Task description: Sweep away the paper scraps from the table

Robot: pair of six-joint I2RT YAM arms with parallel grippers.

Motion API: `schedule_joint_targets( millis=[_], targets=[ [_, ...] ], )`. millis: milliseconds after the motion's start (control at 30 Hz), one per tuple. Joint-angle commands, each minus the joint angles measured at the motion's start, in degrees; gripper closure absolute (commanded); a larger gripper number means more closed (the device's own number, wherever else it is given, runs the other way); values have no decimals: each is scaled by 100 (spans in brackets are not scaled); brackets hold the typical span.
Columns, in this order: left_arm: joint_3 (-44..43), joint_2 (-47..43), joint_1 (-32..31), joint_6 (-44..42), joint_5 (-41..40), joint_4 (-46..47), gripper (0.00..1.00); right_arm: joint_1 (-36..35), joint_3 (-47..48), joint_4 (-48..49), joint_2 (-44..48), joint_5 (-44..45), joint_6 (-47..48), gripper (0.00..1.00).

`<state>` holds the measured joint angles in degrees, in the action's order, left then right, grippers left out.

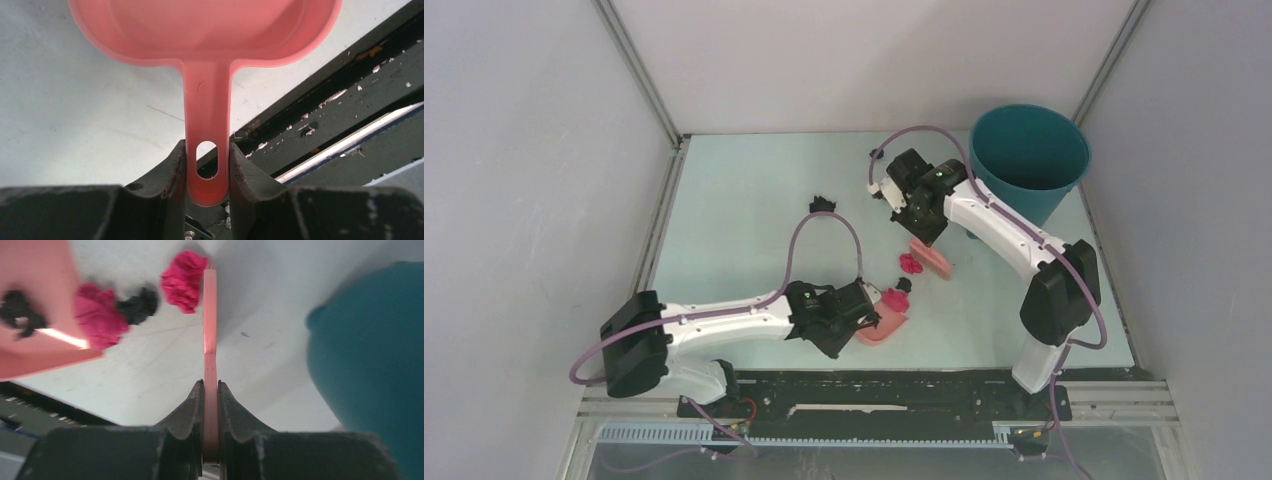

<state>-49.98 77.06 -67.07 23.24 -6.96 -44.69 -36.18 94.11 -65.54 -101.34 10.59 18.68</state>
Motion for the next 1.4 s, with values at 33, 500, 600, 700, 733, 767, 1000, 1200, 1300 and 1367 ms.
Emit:
schedule_joint_targets(
  millis=[33, 500, 600, 700, 733, 767, 1000, 1200, 1300, 1367],
  targets=[
    [-482, 501, -34, -180, -362, 217, 100, 277, 149, -47, 34, -2185, -450, 100],
    [-227, 200, -34, 126, -969, 899, 100, 461, 621, -164, 321, -3270, -616, 100],
    [60, -122, -33, 189, -1167, 1164, 100, 460, 674, -91, 384, -2871, -546, 100],
    [258, -345, -34, 243, -1275, 1301, 100, 459, 734, -73, 452, -2491, -498, 100],
    [280, -375, -30, 252, -1300, 1304, 100, 454, 748, -53, 486, -2301, -485, 100],
    [304, -397, -34, 257, -1329, 1318, 100, 453, 742, -15, 534, -2143, -454, 100],
    [384, -464, -34, 286, -1437, 1546, 100, 594, 648, 132, 1078, -2179, -461, 100],
    [316, -366, -34, 185, -1545, 1658, 100, 761, 471, 34, 1437, -2300, -470, 100],
    [328, -309, -34, 148, -1568, 1822, 100, 1014, 327, -1, 1606, -2810, -494, 100],
    [247, -177, -26, 115, -1552, 1824, 100, 1157, 387, -152, 1616, -3071, -496, 100]
  ],
)
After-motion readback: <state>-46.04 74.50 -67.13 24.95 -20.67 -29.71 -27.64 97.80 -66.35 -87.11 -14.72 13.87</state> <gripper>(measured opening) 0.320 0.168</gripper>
